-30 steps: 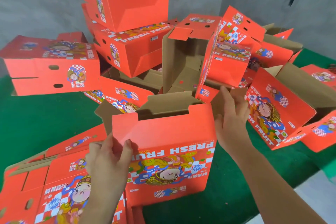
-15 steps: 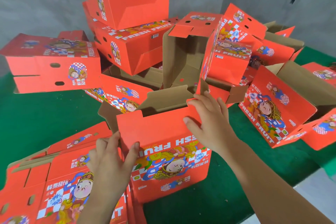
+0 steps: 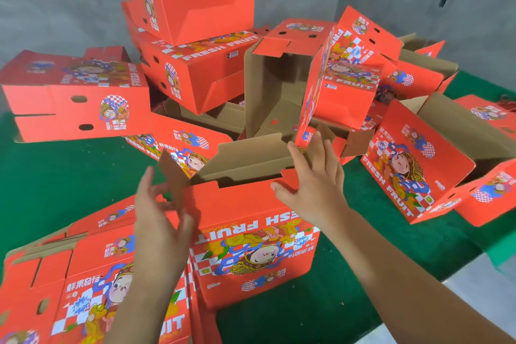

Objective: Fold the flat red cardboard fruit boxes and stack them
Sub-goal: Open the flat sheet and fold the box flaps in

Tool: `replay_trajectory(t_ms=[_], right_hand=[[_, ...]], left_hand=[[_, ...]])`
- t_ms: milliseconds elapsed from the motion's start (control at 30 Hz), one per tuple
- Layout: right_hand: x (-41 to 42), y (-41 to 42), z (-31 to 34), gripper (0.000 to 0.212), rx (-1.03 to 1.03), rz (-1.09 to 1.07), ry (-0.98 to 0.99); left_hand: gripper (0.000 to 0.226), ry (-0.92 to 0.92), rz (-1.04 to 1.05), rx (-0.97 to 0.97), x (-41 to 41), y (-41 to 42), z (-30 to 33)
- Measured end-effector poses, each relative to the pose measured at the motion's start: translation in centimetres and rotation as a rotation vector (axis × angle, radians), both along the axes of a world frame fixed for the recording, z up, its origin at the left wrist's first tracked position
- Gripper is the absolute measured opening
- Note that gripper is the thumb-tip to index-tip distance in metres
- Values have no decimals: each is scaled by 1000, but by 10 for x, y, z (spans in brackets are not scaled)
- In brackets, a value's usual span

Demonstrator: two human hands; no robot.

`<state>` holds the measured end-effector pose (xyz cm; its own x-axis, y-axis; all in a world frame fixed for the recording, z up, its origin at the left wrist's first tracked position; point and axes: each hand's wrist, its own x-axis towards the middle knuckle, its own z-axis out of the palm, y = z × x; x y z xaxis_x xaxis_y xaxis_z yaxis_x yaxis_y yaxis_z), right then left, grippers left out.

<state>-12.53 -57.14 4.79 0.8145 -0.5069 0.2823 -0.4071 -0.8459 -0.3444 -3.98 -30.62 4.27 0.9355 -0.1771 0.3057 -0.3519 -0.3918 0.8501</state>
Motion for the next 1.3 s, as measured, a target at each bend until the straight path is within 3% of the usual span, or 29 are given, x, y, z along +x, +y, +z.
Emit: replay_trajectory(t_ms=[100, 200, 333, 433, 500, 633, 733, 867, 1000, 1100, 1233, 1300], right_hand=[[-8, 0, -4, 106, 84, 22, -214], [-14, 3, -9, 106, 107, 56, -272], [-15, 5, -16, 76, 17, 33, -178], [-16, 8, -17, 69, 2, 12, -164], [-18, 10, -18, 67, -18, 12, -167], [-22, 11, -20, 68, -41, 39, -187], [-25, 14, -21, 67, -54, 55, -182], [-31, 14, -23, 51, -117, 104, -140], [-28, 8, -23, 39, -88, 113, -62], [-28, 9, -19, 41, -73, 108, -22], [-23, 3, -7, 48, 14, 102, -20], [-10, -9, 9, 63, 357, 23, -159]], left_hand=[[74, -154, -49, 139, 1, -15, -3], [40, -407, -163, 365, 4, -16, -6], [24, -331, -230, 369, 19, -20, 16], [12, -369, -164, 460, 40, -35, 27], [19, -429, -272, 427, 46, -43, 23], [38, -140, -554, 322, 55, -47, 20], [53, -59, -516, 471, 70, -52, 27], [61, 71, -495, 573, 76, -57, 27], [46, -10, -390, 735, 70, -67, 20], [69, -58, -385, 934, 59, -64, 7], [73, -122, -353, 595, 58, -56, 5], [61, -123, -364, 327, 53, -50, 9]])
